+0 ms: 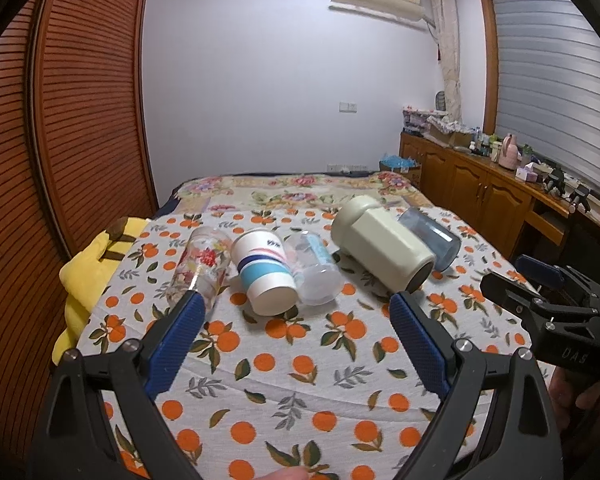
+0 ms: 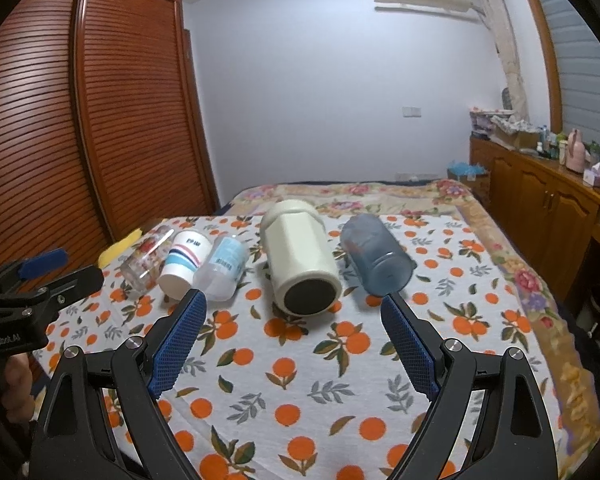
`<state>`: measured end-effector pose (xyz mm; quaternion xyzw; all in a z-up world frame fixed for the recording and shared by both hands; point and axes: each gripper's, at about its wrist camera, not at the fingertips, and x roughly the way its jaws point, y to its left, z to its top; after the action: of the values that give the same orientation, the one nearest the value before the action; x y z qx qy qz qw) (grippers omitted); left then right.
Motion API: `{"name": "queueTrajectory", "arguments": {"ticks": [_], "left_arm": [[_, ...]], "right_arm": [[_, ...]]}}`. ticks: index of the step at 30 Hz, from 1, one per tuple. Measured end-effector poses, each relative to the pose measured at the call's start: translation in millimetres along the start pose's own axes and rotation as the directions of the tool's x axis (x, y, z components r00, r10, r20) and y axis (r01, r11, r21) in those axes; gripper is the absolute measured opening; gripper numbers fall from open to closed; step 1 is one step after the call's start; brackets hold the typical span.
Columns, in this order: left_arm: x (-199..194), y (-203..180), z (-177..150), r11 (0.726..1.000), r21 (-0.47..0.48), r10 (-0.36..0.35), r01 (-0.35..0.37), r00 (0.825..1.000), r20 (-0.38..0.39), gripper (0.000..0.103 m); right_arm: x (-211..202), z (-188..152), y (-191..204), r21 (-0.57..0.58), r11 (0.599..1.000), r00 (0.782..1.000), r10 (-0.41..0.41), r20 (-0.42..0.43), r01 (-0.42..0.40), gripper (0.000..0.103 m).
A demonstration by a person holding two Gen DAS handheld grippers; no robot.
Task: Flip cup upright
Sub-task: 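Close the left gripper around the lying clear glass tumbler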
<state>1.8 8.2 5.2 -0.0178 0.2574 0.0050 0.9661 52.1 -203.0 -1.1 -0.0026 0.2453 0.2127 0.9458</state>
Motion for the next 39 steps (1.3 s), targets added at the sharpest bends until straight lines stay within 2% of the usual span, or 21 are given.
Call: {"name": "queueTrajectory", "arguments": {"ticks": [5, 14, 17, 22, 31, 35, 39], "left_arm": [[16.6, 18.6, 0.4, 1.000, 0.004, 0.007, -0.007, 0.999, -0.038, 0.094], [50.0, 57.1, 17.4, 0.999, 0.021, 0.041, -0.039, 0.995, -0.095, 0.094], [67.4, 72.2, 22.4, 0.999, 0.019, 0.039, -0.037, 0.990, -0.135, 0.094], [97.2, 92.5, 27.2, 1.000, -0.010, 0.010, -0.012, 0.976, -0.215, 0.093], [148.2, 115.5, 31.9, 1.000, -0.019, -0.019, 0.013, 0.938, -0.345, 0.078], [163.4, 116.0, 32.1, 1.000, -0.015, -0.026, 0.022, 0.922, -0.387, 0.072], [174.0, 116.3, 29.5, 0.999, -0.010, -0.032, 0.031, 0.910, -0.414, 0.071]], "right_arm": [[30.7, 0.4, 12.1, -0.029, 0.998, 0.996, 0.046, -0.073, -0.049, 0.091], [62.0, 23.5, 33.1, -0.059, 0.995, 0.993, 0.081, -0.087, -0.086, 0.091], [75.2, 30.2, 40.1, -0.072, 0.993, 0.991, 0.085, -0.103, -0.093, 0.091], [99.3, 37.2, 48.7, -0.089, 0.990, 0.985, 0.094, -0.143, -0.107, 0.091], [129.8, 47.8, 59.1, -0.098, 0.986, 0.976, 0.112, -0.184, -0.132, 0.091], [137.3, 49.4, 61.8, -0.102, 0.985, 0.973, 0.117, -0.198, -0.140, 0.091], [141.5, 49.3, 60.9, -0.102, 0.985, 0.972, 0.119, -0.205, -0.142, 0.091]]}}
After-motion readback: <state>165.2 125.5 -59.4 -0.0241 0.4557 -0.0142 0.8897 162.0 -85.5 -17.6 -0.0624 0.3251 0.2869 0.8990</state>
